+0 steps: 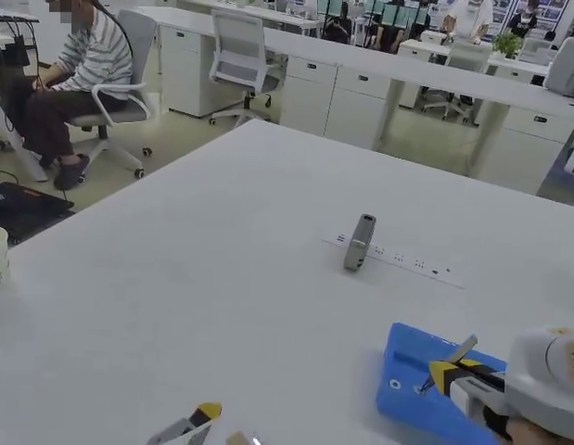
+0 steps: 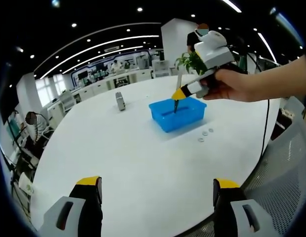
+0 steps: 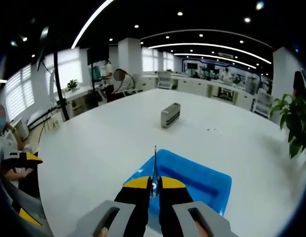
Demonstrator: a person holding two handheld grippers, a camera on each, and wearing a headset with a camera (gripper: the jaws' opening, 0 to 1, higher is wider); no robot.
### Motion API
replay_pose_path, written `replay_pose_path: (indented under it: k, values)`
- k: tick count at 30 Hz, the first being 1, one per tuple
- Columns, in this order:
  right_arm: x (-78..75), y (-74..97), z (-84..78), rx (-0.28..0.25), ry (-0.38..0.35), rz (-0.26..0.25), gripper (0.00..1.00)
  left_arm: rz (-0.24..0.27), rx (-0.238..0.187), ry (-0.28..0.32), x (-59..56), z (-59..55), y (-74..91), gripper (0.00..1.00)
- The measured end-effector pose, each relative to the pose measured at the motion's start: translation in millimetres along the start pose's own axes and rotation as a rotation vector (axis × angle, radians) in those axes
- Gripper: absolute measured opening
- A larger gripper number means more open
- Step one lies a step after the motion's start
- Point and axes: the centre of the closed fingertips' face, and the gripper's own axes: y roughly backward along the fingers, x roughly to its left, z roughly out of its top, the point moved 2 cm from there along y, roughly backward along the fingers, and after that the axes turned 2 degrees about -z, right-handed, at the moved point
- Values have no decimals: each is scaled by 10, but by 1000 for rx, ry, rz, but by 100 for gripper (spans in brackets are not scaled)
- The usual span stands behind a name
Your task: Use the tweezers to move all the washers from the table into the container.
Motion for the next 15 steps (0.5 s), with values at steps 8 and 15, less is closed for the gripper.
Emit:
replay_pose_path:
  k: [8, 15]
  values:
    - [-50, -106, -77, 22, 6, -7, 2, -4, 10, -6, -9, -14, -6, 95]
    - [-68, -257, -95, 34, 18, -9, 2, -3, 22, -4, -4, -33, -11, 95]
